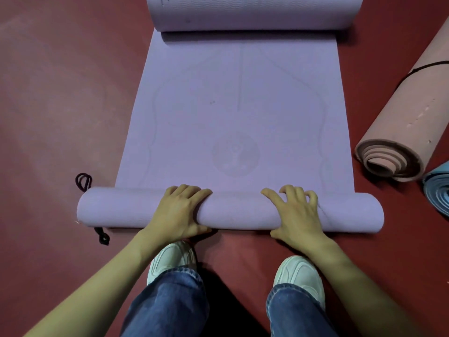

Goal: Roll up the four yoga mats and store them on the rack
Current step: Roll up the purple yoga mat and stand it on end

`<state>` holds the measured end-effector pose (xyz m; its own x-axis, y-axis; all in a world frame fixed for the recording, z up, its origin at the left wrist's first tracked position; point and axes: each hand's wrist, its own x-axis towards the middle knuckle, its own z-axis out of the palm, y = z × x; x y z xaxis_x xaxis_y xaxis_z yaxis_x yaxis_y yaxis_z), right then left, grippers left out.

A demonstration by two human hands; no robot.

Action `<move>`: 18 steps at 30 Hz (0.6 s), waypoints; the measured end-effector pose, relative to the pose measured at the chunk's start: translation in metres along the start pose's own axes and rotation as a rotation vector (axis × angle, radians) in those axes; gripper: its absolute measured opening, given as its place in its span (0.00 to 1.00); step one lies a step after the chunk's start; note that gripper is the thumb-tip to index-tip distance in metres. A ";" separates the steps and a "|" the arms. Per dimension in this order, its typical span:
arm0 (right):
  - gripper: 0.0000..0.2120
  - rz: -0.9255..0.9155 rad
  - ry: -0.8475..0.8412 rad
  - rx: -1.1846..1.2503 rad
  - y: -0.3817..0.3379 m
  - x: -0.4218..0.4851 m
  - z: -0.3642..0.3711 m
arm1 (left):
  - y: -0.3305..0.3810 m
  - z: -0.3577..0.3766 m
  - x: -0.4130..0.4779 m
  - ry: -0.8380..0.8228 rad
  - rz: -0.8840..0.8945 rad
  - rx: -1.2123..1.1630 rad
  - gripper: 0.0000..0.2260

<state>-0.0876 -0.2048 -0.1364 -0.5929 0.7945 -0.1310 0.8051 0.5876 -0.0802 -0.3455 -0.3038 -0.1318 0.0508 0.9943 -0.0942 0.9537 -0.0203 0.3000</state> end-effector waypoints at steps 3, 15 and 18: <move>0.49 -0.003 -0.032 0.037 -0.001 -0.013 0.002 | 0.004 0.002 -0.010 -0.023 0.009 -0.003 0.37; 0.35 0.020 0.036 0.191 0.002 -0.043 0.009 | -0.006 -0.020 0.021 -0.367 -0.138 -0.147 0.47; 0.35 0.035 -0.047 0.250 0.007 -0.025 0.000 | -0.009 -0.018 0.023 -0.394 -0.128 -0.083 0.50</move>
<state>-0.0675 -0.2206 -0.1338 -0.5683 0.8022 -0.1832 0.8068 0.4995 -0.3158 -0.3586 -0.2787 -0.1193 0.0581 0.8715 -0.4869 0.9332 0.1258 0.3365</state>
